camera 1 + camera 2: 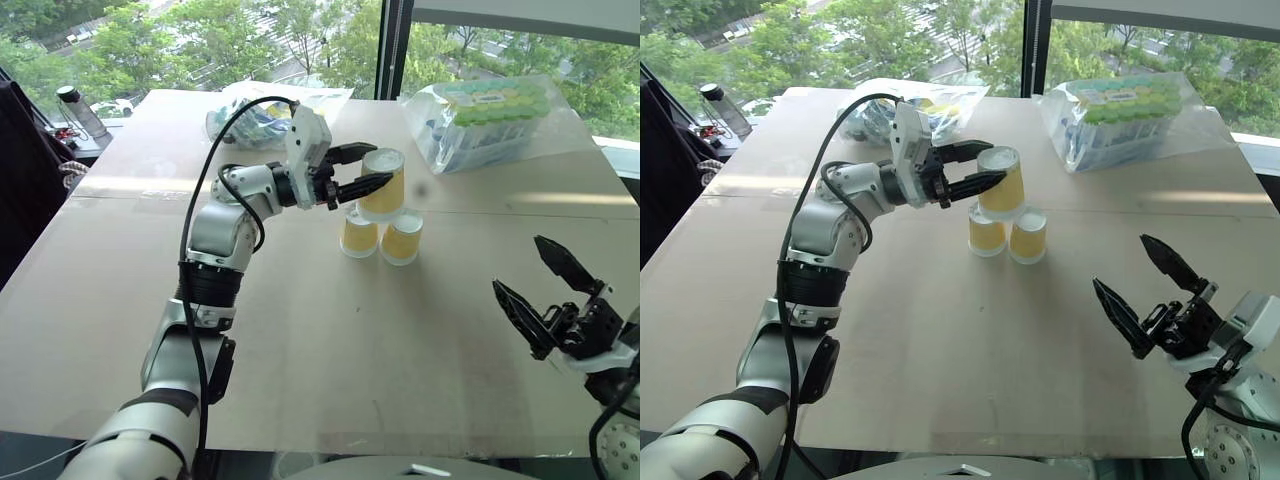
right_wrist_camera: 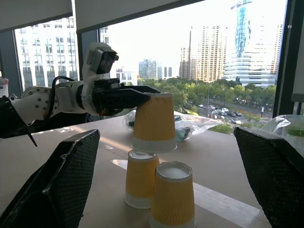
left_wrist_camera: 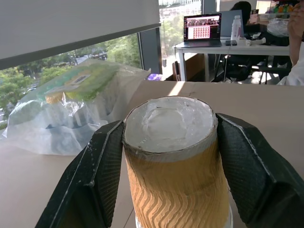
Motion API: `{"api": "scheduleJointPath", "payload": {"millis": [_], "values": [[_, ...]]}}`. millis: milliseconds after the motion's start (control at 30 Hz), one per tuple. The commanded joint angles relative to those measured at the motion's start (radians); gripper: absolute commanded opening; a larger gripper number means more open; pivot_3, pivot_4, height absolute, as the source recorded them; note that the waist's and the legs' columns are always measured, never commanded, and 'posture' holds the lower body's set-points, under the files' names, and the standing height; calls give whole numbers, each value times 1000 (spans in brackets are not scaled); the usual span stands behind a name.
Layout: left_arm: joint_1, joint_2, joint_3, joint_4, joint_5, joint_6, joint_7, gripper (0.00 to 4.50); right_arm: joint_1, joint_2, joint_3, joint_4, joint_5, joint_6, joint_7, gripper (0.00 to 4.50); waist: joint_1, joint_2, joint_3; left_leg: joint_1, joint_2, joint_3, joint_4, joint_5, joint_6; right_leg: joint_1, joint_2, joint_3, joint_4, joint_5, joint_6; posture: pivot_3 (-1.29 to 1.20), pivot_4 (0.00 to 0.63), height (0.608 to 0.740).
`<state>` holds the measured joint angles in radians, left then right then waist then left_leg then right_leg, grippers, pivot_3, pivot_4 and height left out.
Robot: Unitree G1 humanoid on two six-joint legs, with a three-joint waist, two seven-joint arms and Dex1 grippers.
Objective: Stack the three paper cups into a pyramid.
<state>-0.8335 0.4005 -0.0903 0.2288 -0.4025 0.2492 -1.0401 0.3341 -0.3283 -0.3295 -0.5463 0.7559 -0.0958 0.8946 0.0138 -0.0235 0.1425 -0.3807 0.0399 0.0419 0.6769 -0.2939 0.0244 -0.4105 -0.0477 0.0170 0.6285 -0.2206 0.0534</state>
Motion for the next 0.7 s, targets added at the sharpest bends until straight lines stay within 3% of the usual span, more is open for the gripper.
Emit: {"api": "scheduleJointPath", "payload": {"millis": [33,633,667,700], "values": [[-27,-16,-6,7,20,-48,-24,2991,14,4,-30,-22,29,-48,16,4500,0,0,0,0,0,0,0,0,0,0,0,0,0,0,0,0,150,740],[-50,-69,0,123,85,-150,-36,2991,41,18,-6,-24,31,-89,11,4500,0,0,0,0,0,0,0,0,0,0,0,0,0,0,0,0,150,740],[-53,-70,3,129,88,-157,-32,3524,39,16,-6,-24,30,-88,10,4500,0,0,0,0,0,0,0,0,0,0,0,0,0,0,0,0,150,740],[-56,-71,5,133,90,-162,-31,3723,39,15,-7,-24,31,-88,11,4500,0,0,0,0,0,0,0,0,0,0,0,0,0,0,0,0,150,740]]}}
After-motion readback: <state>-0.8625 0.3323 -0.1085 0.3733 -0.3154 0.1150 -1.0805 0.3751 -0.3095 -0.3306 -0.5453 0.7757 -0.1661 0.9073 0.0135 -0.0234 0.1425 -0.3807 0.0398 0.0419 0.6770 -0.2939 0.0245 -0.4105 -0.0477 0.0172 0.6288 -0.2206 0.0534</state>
